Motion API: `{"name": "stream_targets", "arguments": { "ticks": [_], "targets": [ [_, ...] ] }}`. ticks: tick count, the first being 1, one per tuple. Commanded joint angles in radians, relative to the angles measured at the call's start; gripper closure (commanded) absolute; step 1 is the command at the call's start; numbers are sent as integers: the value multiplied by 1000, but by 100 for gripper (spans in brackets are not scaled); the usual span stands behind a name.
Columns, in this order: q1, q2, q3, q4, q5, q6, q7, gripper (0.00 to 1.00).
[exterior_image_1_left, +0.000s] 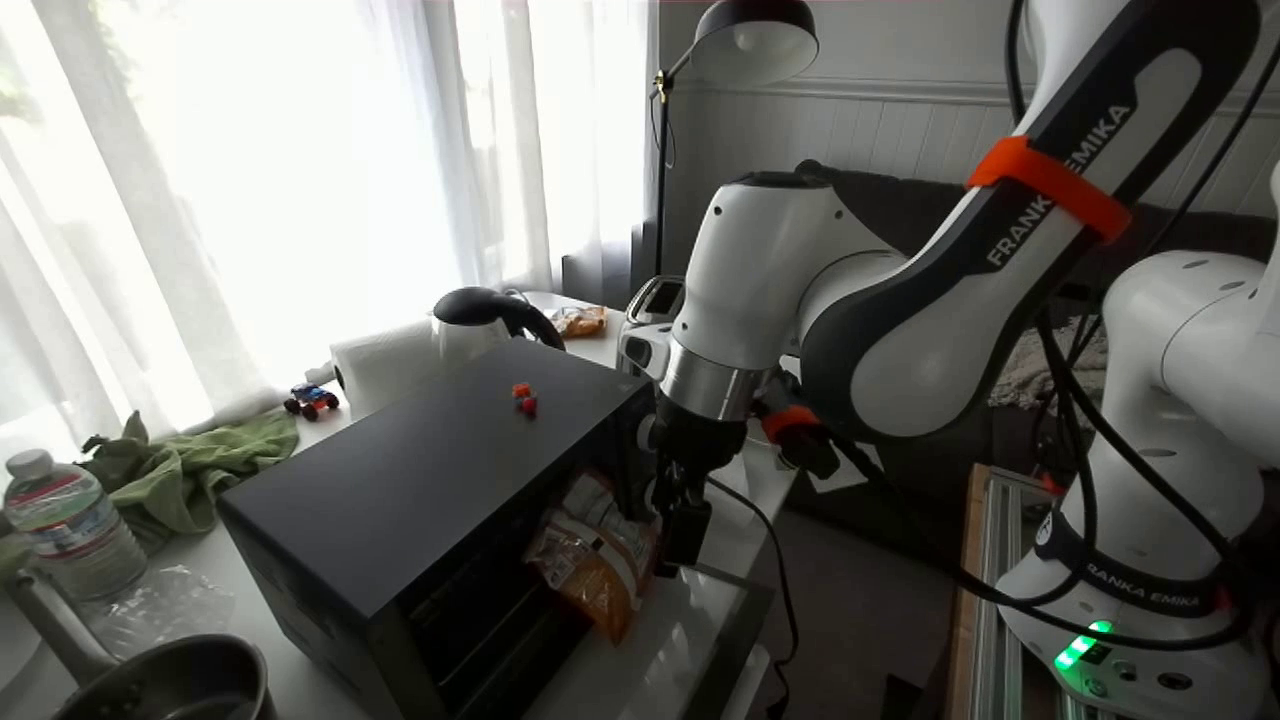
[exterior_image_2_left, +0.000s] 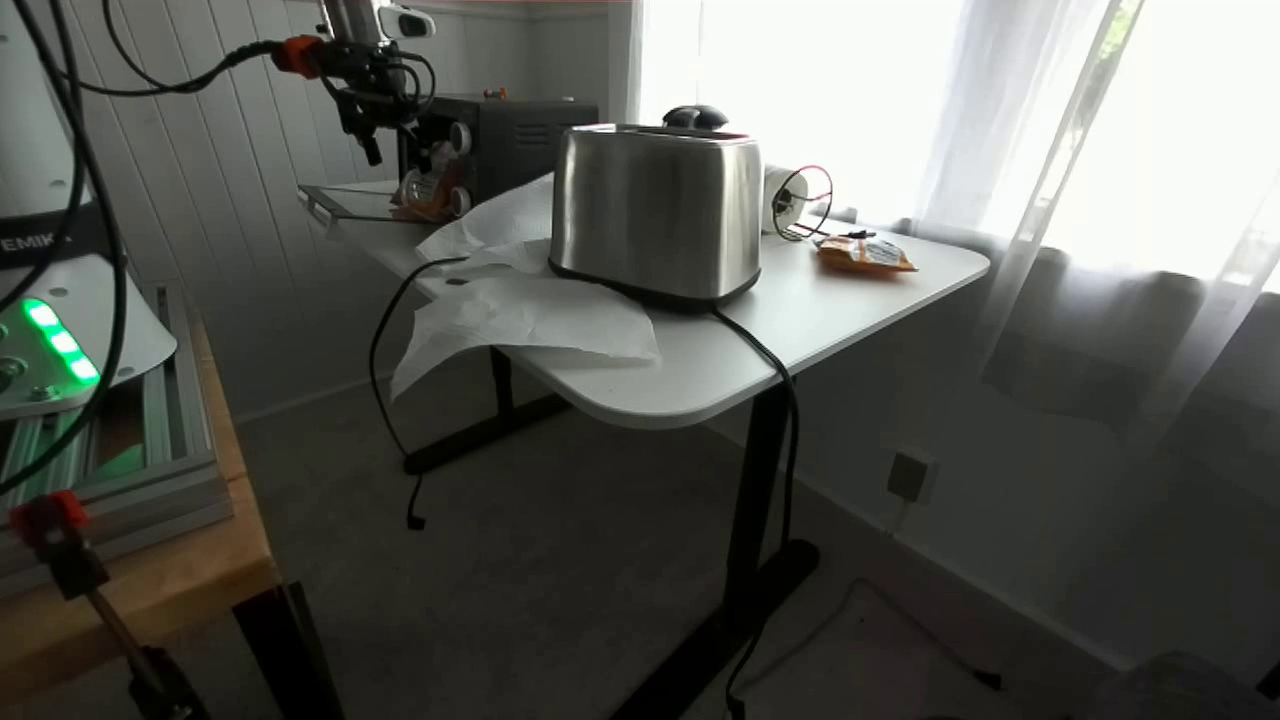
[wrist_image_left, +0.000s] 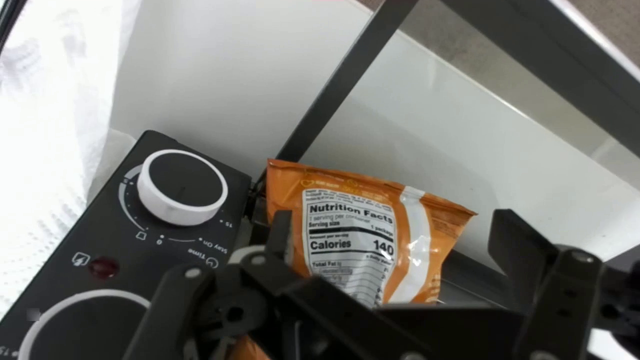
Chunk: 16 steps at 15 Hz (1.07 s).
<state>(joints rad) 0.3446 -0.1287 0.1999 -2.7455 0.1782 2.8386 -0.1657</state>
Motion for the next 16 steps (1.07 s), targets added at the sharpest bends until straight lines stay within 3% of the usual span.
{"name": "stream_targets", "arguments": {
  "ticks": [1,8,9,10,12,16],
  "targets": [
    [-22,33,19,1,-44,60,40,0],
    [-17,107,27,20,-19,103,21,3],
    [-21,116,29,22,-26,101,27,10],
    [-21,124,31,26,-22,104,23,28],
    [-24,138,34,33,-21,107,22,36],
    [-31,153,39,42,-41,104,35,66]
  ]
}}
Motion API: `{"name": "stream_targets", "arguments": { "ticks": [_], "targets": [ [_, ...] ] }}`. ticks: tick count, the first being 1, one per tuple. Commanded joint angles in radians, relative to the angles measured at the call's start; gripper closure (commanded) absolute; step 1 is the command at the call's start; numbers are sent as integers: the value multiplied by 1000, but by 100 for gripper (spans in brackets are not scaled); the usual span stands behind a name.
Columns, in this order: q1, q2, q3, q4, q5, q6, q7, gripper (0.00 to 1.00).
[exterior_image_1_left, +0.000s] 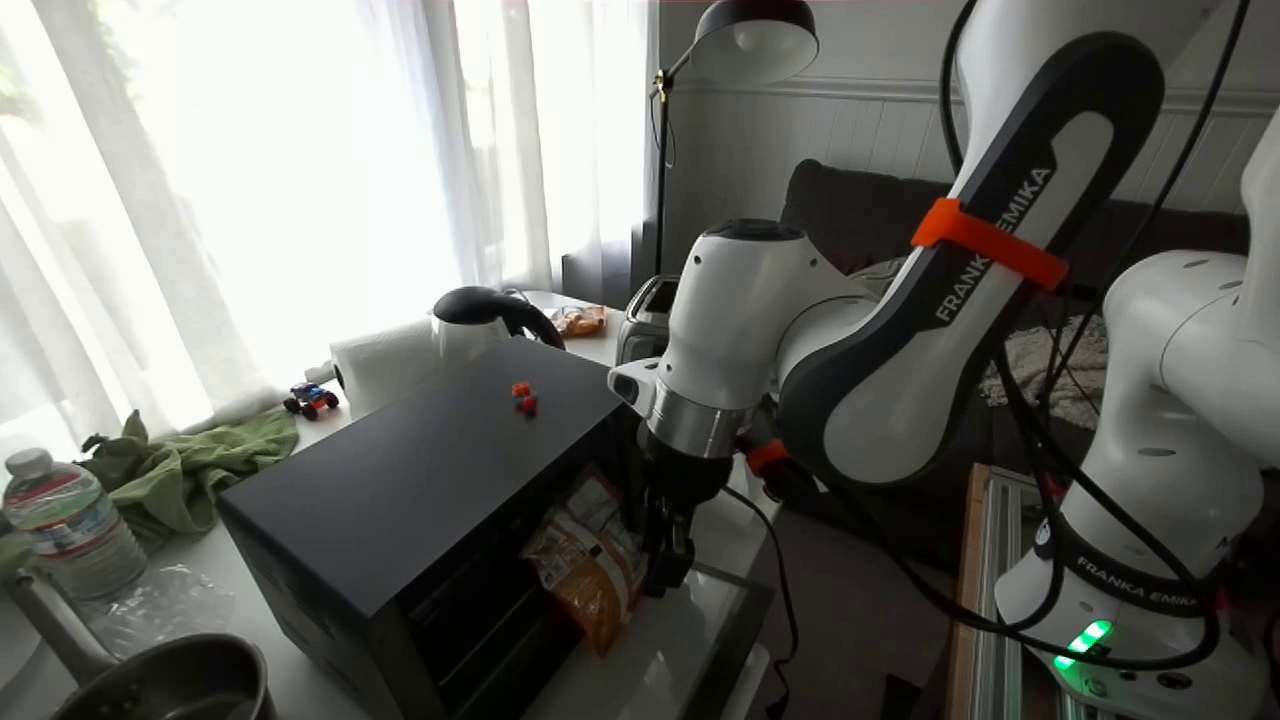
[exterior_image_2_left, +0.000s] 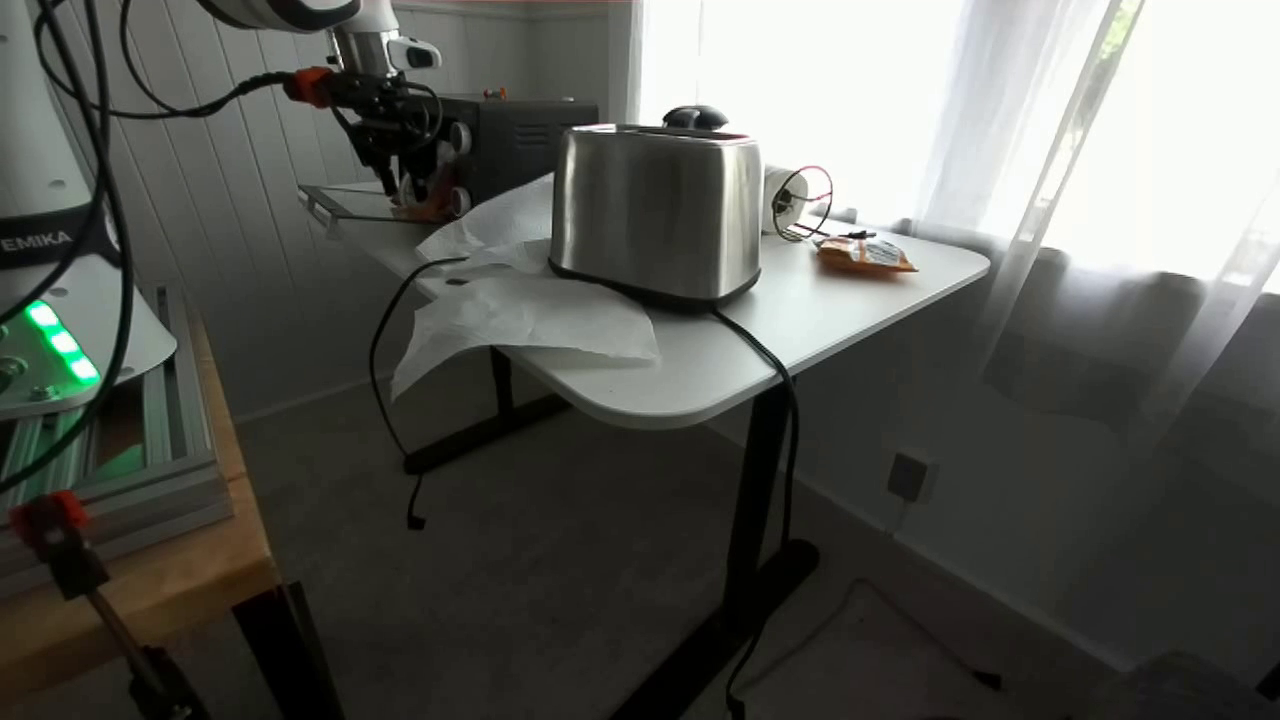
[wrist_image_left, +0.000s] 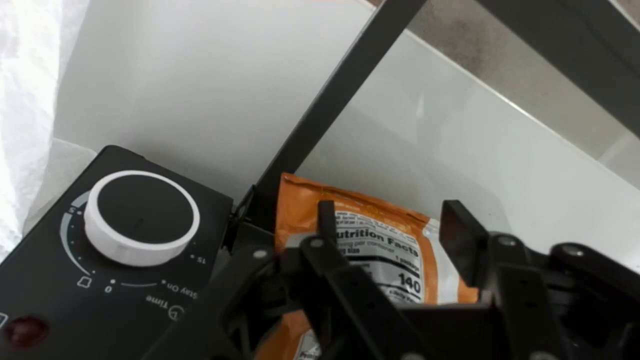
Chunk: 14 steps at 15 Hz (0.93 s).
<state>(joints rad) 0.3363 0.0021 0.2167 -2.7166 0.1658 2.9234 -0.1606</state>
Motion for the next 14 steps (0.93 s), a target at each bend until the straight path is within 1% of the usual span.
{"name": "stream_targets", "arguments": {
  "ticks": [1,2,5,8,10,12,13,14],
  "targets": [
    [-25,25,24,15,-29,21,29,72],
    [-27,28,24,17,-30,22,30,81],
    [-31,32,26,21,-33,26,30,99],
    [-34,30,24,18,-42,43,34,100],
    [-38,21,19,9,-69,84,48,100],
    [-46,11,12,1,-121,133,68,100],
    [-30,7,-16,-2,-161,151,90,100],
    [-33,5,-20,-3,-185,172,99,100]
  ]
}}
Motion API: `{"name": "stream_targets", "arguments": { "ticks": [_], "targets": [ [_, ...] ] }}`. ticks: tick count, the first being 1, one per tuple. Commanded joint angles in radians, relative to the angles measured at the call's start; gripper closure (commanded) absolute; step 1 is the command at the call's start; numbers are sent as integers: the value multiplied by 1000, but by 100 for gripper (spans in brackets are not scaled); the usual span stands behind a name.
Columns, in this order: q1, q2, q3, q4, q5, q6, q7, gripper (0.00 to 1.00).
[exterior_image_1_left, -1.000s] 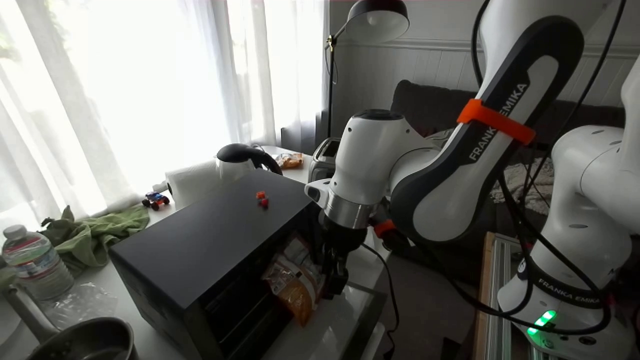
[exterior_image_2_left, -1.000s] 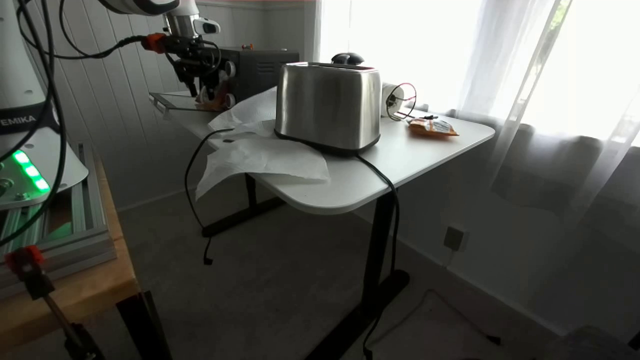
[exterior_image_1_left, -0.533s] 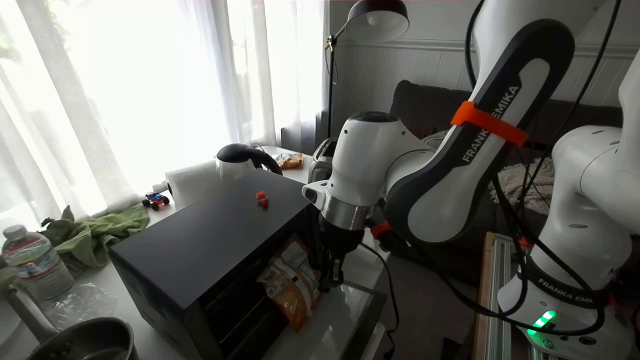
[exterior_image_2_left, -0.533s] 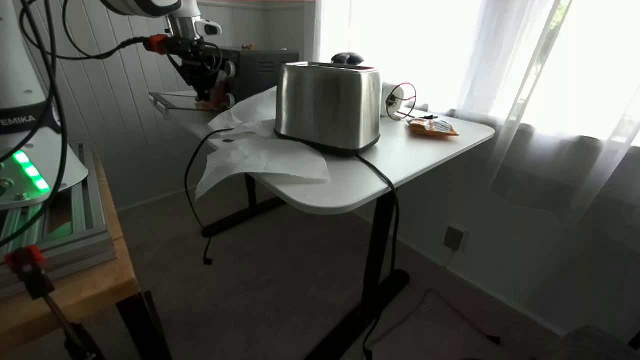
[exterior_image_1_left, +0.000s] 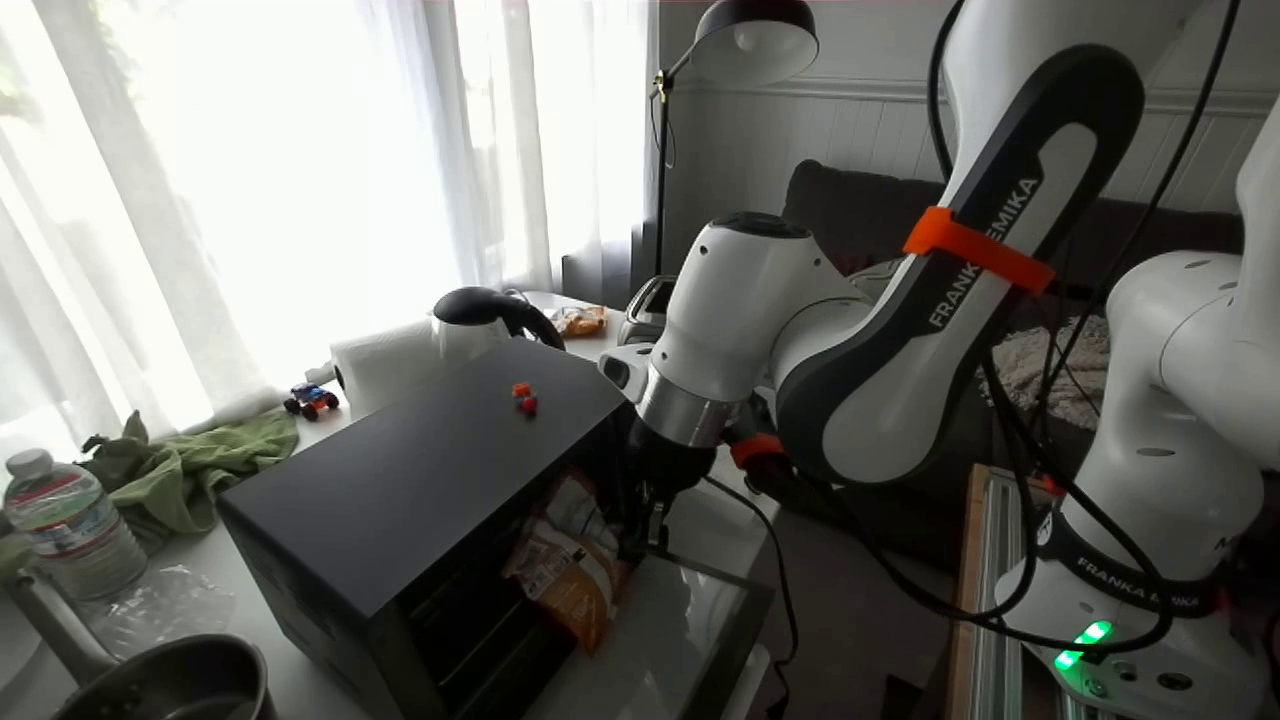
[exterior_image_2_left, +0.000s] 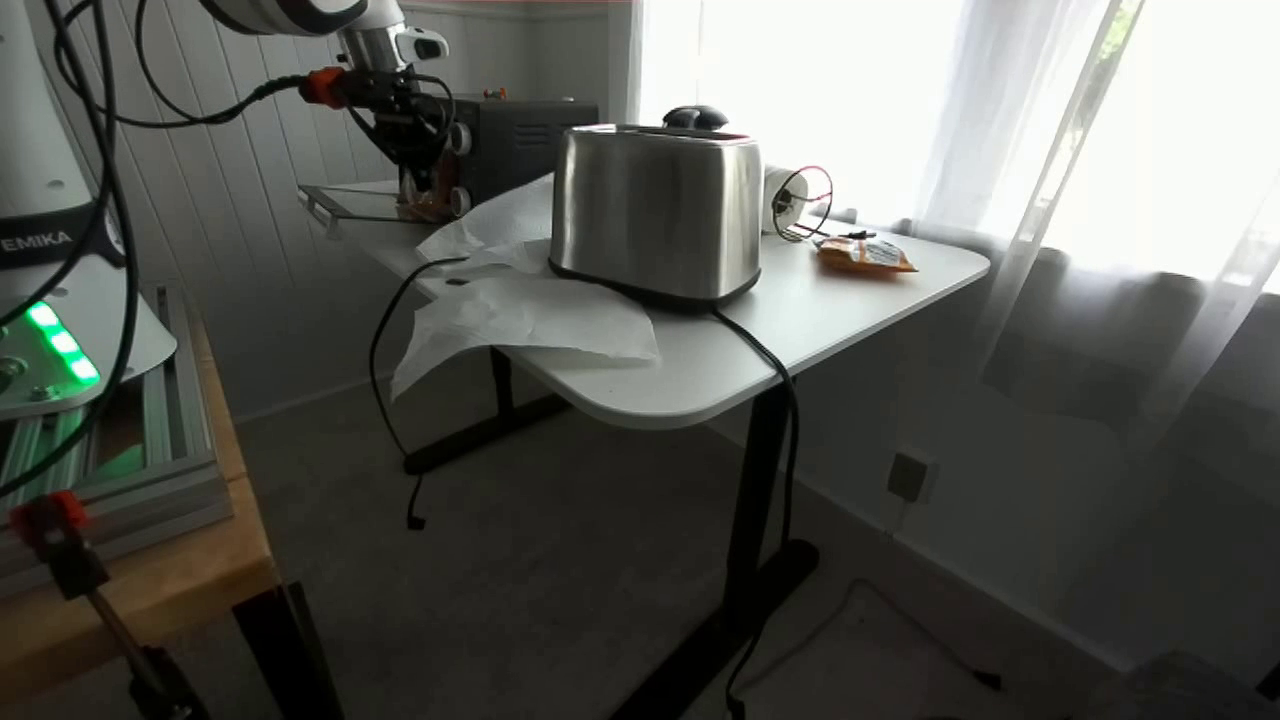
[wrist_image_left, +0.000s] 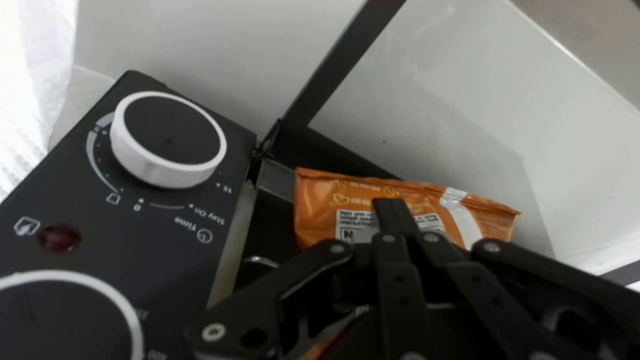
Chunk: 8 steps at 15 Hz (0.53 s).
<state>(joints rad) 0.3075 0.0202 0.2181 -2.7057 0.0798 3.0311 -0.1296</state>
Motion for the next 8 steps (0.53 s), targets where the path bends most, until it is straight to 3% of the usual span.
{"name": "stream_targets", "arguments": {
  "ticks": [1,5,8],
  "targets": [
    [-5,-15,-29,-13,-122,76,82,100],
    [1,-3,-26,-13,-132,154,90,100],
    [-19,-18,13,-20,-112,193,74,100]
  ]
}}
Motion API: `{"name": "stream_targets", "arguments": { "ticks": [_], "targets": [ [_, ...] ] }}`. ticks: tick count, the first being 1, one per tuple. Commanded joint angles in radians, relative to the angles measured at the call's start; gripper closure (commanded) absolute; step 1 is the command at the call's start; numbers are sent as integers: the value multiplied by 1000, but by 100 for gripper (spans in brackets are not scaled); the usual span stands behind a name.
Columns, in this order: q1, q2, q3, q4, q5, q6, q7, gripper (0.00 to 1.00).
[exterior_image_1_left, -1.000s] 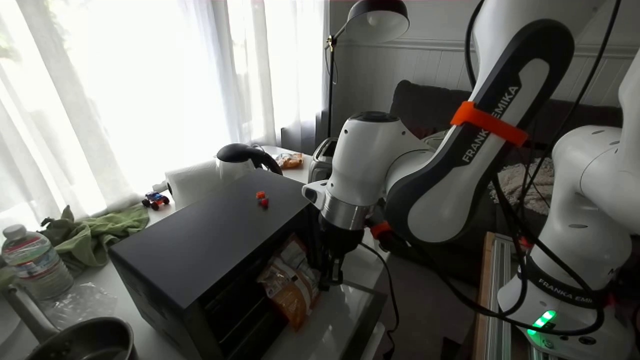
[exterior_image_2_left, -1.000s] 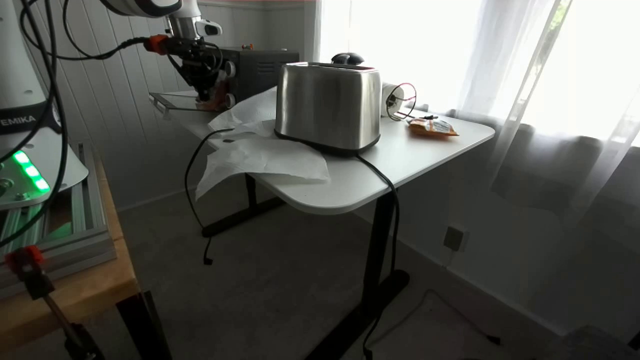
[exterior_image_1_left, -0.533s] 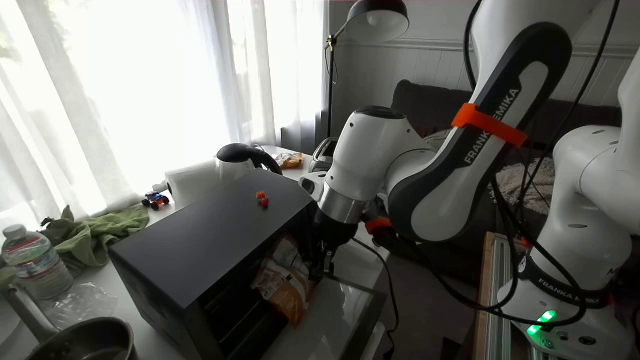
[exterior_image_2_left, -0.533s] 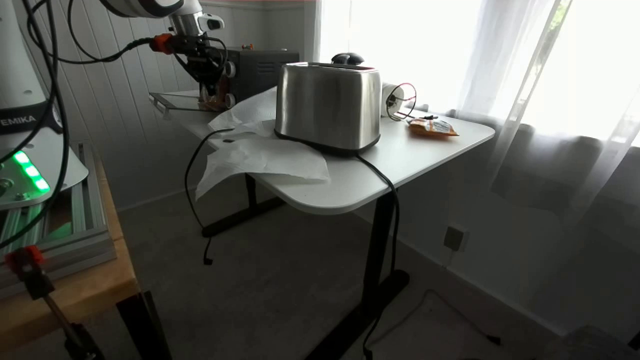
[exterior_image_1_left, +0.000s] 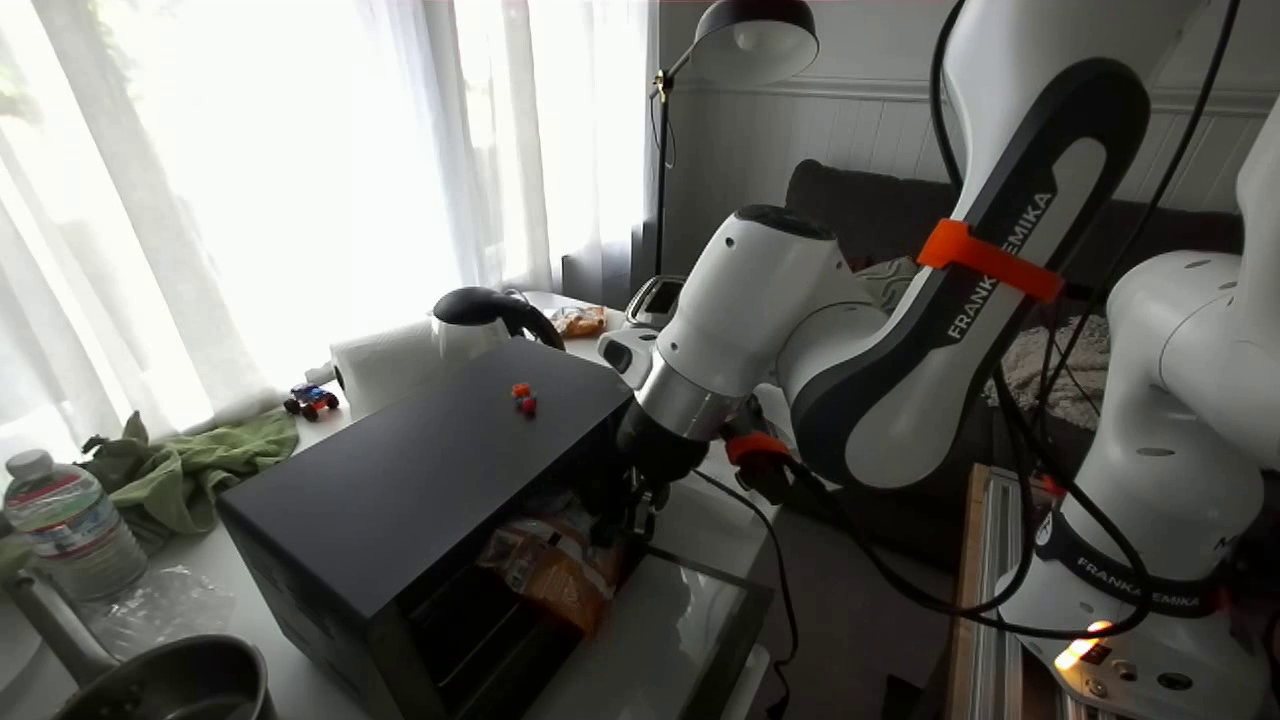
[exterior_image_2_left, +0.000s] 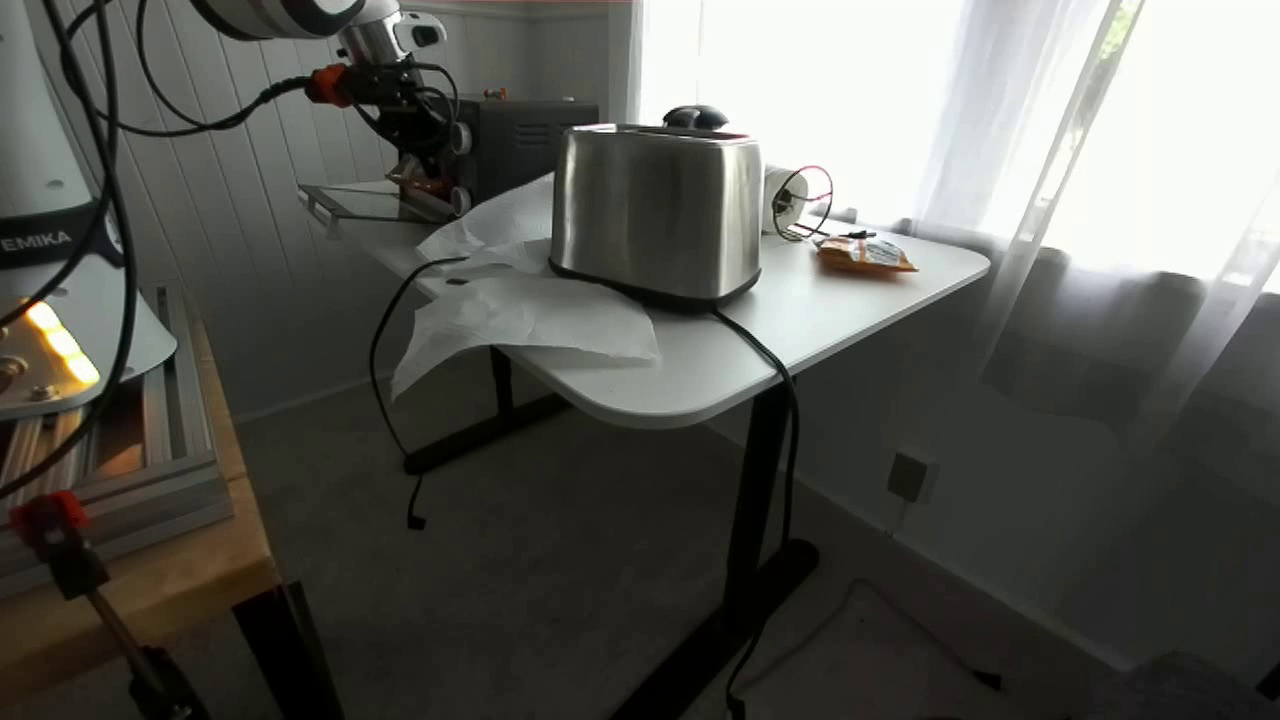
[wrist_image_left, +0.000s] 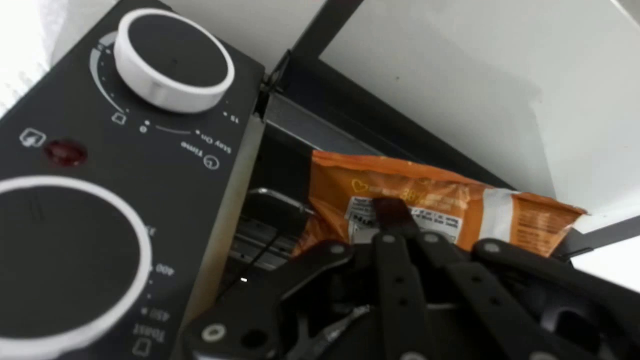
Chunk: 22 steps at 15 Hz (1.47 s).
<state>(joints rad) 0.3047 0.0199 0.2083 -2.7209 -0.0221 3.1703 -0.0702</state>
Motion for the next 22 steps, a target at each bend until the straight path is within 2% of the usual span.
{"name": "stream_targets", "arguments": {
  "ticks": [1,5,11,12,14,22],
  "targets": [
    [-15,-21,27,-7,-11,62,18,100],
    [-26,-59,19,-20,-15,92,18,100],
    [-46,-47,9,-15,-21,141,23,100],
    [-47,-51,10,-19,-22,129,22,74],
    [-45,-65,14,-29,-25,120,19,68],
    [-25,-116,39,-24,-33,4,15,14]
  ]
}}
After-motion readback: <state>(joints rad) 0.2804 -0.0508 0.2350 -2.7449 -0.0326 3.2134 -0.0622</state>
